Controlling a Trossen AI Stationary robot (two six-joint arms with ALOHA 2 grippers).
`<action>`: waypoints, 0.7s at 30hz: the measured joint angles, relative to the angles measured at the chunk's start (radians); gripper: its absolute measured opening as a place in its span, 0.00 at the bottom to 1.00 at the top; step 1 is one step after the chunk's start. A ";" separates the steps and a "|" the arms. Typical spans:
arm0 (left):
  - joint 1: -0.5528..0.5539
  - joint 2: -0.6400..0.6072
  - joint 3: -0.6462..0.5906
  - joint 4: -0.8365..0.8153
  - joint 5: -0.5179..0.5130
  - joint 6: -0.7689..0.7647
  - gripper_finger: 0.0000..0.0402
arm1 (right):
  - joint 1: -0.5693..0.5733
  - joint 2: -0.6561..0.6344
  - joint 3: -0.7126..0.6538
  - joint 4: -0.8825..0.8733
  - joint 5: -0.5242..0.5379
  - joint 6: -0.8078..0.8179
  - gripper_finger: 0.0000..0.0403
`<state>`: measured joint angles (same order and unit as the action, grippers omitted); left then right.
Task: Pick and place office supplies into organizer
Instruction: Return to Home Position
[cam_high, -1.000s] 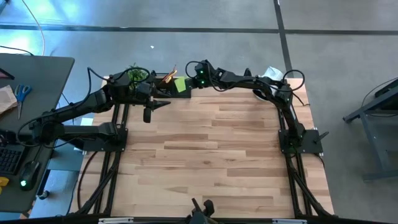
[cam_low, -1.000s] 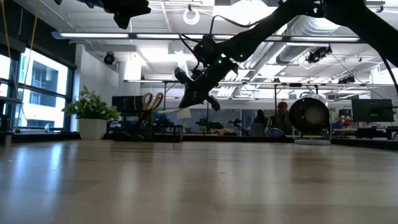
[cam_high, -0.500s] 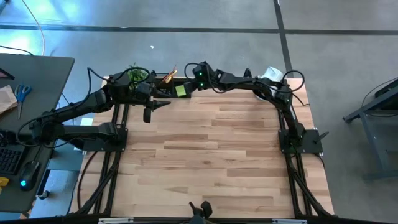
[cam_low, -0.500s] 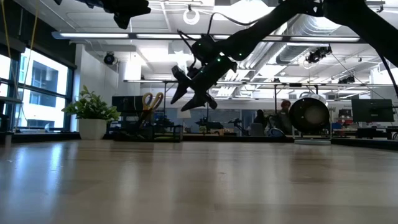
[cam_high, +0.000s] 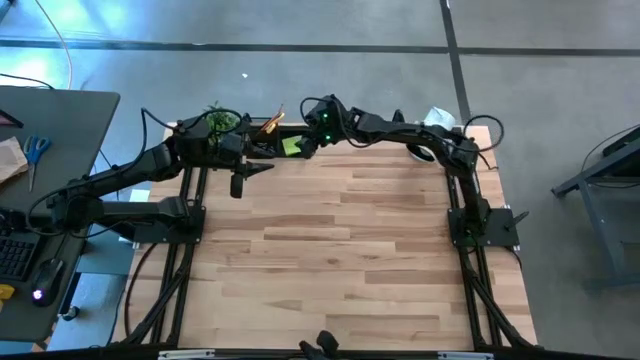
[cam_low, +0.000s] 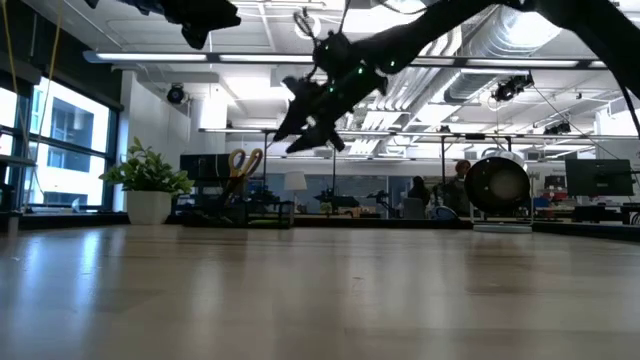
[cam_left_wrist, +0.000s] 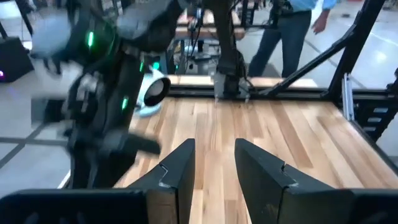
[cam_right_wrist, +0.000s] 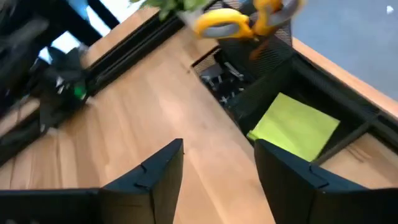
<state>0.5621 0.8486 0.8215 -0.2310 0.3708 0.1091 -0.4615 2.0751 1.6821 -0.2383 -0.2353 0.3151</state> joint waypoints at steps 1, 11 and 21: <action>0.000 0.000 0.000 -0.013 -0.006 0.006 0.25 | 0.005 -0.019 0.000 -0.025 0.007 -0.027 0.46; 0.000 0.091 -0.002 -0.155 -0.152 0.018 0.25 | 0.142 -0.245 -0.047 -0.340 0.548 -0.126 0.33; 0.000 0.222 -0.002 -0.087 -0.173 0.088 0.25 | 0.288 -0.590 -0.482 -0.171 0.599 -0.151 0.22</action>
<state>0.5625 1.0701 0.8200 -0.3175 0.1979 0.1976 -0.1737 1.4855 1.2005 -0.4088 0.3632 0.1644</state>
